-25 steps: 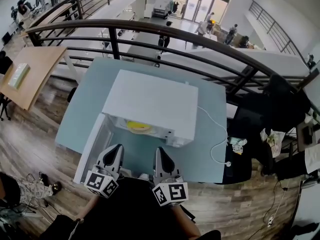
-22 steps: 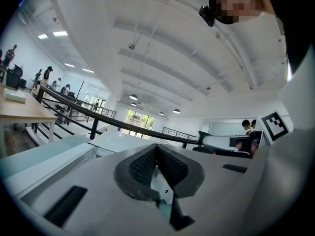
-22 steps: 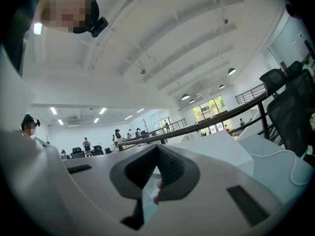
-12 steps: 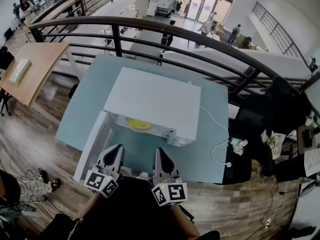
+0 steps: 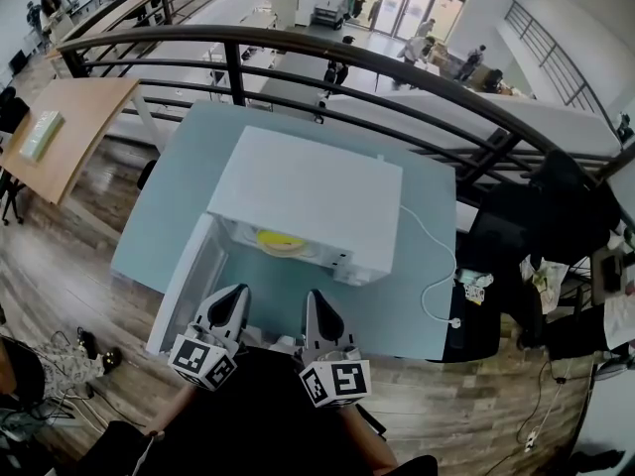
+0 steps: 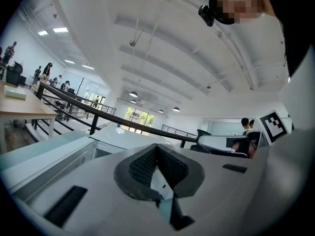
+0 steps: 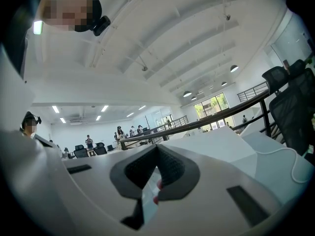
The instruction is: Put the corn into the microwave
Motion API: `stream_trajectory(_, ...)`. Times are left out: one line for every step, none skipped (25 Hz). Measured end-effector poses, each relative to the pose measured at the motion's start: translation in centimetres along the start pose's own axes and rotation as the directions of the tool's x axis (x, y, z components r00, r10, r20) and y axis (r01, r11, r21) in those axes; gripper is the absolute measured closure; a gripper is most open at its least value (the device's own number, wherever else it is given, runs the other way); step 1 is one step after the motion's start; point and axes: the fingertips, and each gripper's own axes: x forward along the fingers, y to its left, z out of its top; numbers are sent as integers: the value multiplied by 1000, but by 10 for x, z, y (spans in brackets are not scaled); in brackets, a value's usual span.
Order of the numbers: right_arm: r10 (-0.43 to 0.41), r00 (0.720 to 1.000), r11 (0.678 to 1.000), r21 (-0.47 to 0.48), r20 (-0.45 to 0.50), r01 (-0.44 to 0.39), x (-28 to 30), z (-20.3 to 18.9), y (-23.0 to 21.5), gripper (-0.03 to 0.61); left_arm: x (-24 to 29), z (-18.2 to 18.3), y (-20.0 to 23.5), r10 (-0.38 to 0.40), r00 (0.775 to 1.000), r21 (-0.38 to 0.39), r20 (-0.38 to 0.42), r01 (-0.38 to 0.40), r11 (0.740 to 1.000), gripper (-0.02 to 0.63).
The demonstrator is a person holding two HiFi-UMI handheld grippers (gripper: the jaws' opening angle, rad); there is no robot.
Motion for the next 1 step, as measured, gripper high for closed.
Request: stream_trajectory(1, 1000, 1000, -1, -1, -1, 0, 0, 0, 569, 0, 0, 0, 0, 1000, -1, -2, 0, 1000, 611)
